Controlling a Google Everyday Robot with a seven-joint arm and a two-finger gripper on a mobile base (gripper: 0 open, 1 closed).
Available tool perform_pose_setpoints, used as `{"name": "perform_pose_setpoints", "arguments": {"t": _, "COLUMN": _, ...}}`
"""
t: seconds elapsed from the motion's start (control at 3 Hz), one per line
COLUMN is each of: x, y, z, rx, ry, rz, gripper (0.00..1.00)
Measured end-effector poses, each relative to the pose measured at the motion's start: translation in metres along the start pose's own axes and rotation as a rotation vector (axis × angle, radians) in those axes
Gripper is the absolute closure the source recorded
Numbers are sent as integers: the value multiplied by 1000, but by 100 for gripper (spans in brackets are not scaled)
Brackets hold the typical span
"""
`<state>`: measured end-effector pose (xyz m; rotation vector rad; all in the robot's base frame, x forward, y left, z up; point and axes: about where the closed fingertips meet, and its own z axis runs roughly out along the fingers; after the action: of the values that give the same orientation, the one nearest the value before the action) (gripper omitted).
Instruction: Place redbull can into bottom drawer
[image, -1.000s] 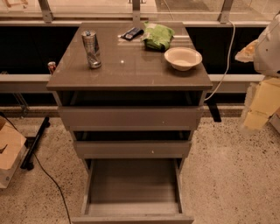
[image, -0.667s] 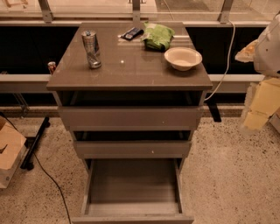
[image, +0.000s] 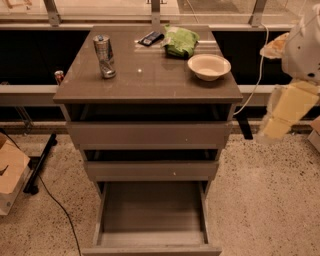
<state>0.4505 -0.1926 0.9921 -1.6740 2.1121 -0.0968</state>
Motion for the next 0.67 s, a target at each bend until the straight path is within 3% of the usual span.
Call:
{"name": "perform_pose_setpoints", "arguments": {"t": 0.33, "x": -45, "y": -14, "z": 0, "rx": 47, "ry": -149, "rz": -15, "gripper": 0}}
{"name": "perform_pose_setpoints", "arguments": {"t": 0.67, "x": -91, "y": -33, "z": 8, "rx": 46, "ry": -317, "rz": -16, "gripper": 0}}
